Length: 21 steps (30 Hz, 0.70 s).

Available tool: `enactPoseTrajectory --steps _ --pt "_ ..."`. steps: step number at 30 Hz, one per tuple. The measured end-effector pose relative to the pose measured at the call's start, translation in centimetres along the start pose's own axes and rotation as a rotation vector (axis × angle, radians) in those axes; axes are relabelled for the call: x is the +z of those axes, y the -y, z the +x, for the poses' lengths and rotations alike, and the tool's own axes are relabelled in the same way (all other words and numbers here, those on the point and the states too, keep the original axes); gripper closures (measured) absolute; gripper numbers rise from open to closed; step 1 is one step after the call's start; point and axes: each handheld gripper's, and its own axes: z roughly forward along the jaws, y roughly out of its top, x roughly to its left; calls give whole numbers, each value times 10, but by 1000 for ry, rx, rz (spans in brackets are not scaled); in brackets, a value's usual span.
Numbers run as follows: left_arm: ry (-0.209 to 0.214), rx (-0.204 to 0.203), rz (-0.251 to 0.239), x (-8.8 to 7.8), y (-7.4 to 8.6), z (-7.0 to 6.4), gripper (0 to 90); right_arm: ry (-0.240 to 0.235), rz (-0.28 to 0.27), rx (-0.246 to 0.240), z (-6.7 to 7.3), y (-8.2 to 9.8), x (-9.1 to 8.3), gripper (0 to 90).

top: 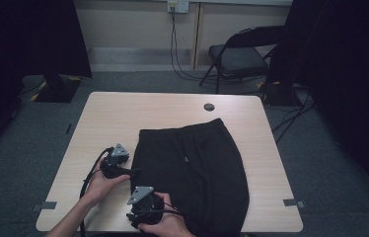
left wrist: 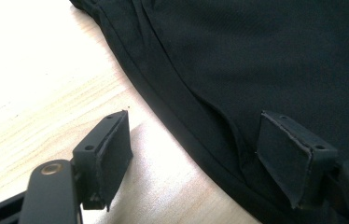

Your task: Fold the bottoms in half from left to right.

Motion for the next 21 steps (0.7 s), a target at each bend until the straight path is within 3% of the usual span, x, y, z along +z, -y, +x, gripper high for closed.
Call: enactPoseTrajectory --steps 6,9,11,12,14,17,20,21 --pt "-1 -8 14 0 -3 2 264 41 -2 19 -7 1 -4 735" --pt "8 1 29 1 -9 6 296 50 3 28 -9 1 -5 849" --pt "26 -12 4 1 -16 10 289 47 2 49 -11 2 -5 870" --pt "14 -19 -22 2 -18 11 293 38 1 54 -12 2 -5 877" --pt "47 -49 5 6 -24 18 265 17 5 61 -11 2 -6 880" --pt "26 -108 -58 9 -27 28 290 4 13 44 -7 2 -7 881" --pt "-14 -132 -47 16 -22 36 310 -13 15 43 -4 2 -7 880" --pt "0 -149 -46 18 -20 39 315 -15 12 39 -4 2 -7 880"
